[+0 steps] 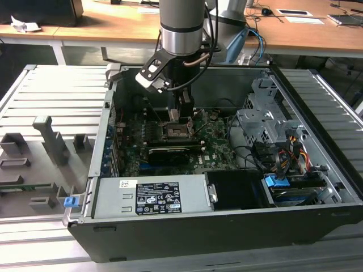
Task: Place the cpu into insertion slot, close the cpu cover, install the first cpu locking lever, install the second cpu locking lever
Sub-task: 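Place the cpu into insertion slot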
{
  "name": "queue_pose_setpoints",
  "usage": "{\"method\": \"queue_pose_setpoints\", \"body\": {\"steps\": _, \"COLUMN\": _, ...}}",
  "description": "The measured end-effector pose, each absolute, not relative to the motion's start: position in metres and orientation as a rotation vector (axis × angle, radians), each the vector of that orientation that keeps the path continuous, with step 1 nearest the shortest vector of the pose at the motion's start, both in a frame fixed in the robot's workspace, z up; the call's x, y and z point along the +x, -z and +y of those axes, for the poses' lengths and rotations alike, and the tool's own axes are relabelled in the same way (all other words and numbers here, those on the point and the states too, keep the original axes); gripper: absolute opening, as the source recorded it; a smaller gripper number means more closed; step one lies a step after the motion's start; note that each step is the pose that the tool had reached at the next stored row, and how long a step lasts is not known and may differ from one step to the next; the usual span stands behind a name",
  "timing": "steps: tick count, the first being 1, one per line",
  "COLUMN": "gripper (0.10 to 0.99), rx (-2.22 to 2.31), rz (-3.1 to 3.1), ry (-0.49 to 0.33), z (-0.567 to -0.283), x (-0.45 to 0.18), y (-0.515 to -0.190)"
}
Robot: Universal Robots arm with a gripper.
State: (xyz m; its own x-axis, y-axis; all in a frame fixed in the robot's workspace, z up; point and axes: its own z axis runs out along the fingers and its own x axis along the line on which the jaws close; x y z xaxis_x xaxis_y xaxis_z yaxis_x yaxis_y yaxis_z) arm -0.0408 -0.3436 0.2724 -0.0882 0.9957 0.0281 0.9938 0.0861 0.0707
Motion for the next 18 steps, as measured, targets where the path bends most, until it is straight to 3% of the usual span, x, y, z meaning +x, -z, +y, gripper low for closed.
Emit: {"method": "queue_pose_setpoints", "body": {"steps": 18, "gripper": 0.537, "rx": 2.19, "rz": 2.195, "ry": -0.121, "z": -0.343, "x": -0.042, "y": -0.239}}
